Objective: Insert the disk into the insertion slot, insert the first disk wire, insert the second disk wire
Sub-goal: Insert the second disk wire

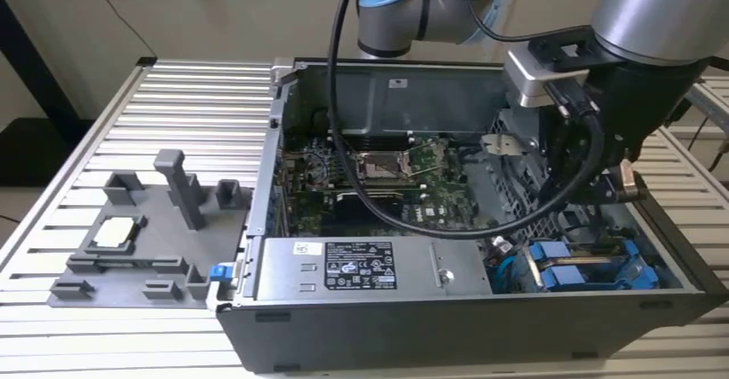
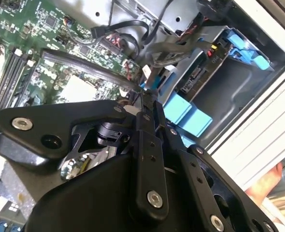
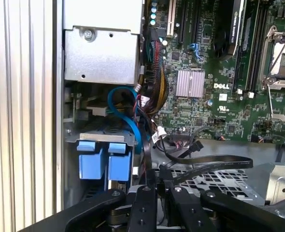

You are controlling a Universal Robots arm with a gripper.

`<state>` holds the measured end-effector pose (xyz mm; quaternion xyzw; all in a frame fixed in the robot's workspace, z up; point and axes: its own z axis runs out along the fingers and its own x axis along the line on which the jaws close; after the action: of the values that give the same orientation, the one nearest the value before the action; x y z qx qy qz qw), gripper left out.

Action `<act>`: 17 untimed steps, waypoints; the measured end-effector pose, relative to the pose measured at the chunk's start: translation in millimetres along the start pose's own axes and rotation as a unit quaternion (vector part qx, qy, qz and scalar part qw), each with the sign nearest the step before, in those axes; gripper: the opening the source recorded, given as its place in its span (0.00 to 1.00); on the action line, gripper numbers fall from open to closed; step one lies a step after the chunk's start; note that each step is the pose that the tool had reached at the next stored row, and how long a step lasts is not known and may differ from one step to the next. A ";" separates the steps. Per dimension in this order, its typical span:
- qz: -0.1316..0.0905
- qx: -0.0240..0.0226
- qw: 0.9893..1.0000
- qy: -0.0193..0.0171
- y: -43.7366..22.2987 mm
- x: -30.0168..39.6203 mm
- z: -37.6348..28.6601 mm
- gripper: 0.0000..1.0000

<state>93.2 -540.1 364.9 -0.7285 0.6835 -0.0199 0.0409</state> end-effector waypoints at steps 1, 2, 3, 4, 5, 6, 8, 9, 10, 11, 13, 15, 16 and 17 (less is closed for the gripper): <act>0.000 0.000 1.000 0.000 -0.8 2.0 0.2 0.16; 0.000 -0.001 1.000 0.000 -1.7 3.8 0.3 0.16; 0.000 -0.001 1.000 0.000 -2.7 5.6 0.4 0.16; 0.000 -0.002 1.000 0.000 -3.8 7.3 0.5 0.16; 0.000 -0.002 1.000 0.000 -4.9 8.9 0.6 0.16; 0.000 -0.003 1.000 0.000 -6.1 10.5 0.7 0.16; 0.000 -0.004 1.000 0.000 -8.6 13.5 1.0 0.16; 0.001 -0.004 1.000 0.000 -10.0 15.1 1.1 0.16; 0.001 -0.005 1.000 0.000 -11.3 16.6 1.3 0.16; 0.001 -0.005 1.000 0.000 -12.6 18.1 1.4 0.16; 0.001 -0.006 1.000 0.000 -14.9 21.0 1.7 0.16; 0.001 -0.007 1.000 0.000 -17.2 23.8 2.0 0.16; 0.001 -0.007 1.000 0.000 -18.4 25.0 2.3 0.16; 0.001 -0.007 1.000 0.000 -19.9 26.2 2.7 0.16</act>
<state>114.9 -564.9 363.3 -0.7280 0.6845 -0.0144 0.0358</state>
